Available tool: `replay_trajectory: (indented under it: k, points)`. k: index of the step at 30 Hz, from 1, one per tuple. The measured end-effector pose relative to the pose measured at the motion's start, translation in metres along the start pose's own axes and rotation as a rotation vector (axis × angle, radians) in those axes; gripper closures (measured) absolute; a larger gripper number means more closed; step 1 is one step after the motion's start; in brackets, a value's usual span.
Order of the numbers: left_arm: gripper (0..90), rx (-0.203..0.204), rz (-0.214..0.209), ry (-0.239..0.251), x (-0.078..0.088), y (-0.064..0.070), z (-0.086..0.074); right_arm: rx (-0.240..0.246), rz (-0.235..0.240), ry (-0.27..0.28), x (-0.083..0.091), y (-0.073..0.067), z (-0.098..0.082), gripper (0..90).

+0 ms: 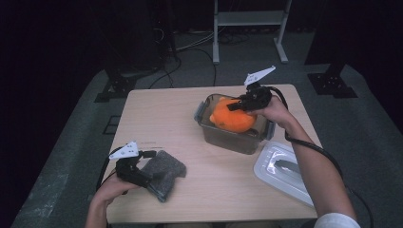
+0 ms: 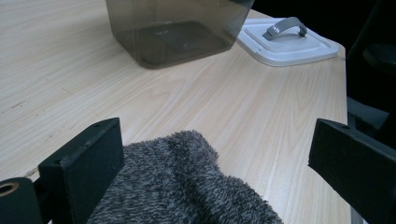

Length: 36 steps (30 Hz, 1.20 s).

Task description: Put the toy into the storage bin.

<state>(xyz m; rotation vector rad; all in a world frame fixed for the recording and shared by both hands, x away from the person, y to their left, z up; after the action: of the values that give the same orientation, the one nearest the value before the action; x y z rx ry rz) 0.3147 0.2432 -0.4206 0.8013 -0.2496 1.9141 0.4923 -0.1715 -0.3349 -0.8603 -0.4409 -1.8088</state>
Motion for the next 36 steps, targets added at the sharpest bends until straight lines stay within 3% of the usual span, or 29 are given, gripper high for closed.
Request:
replay_trajectory:
  k: [13,36]
  points:
    - [2.4,-0.001,-0.001,0.0,0.001,0.0,0.0,-0.012,0.005,-0.039,-0.019,0.003,-0.007,70.4]
    - [2.4,-0.005,-0.004,-0.002,-0.001,0.002,0.001,0.029,0.047,-0.078,-0.027,-0.019,-0.01,70.2]
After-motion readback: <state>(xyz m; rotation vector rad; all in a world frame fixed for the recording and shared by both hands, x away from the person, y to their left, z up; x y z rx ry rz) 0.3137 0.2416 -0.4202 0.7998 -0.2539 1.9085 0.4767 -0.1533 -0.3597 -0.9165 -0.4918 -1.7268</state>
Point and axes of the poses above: each handheld gripper's, and its own axes: x roughly backward along the jaws, z roughly out of its top, y roughly to its right, the point moved 1 cm from there along -x, roughly forward along the jaws, and after that the axes turned 12 degrees about -y, right-handed, at the moved point
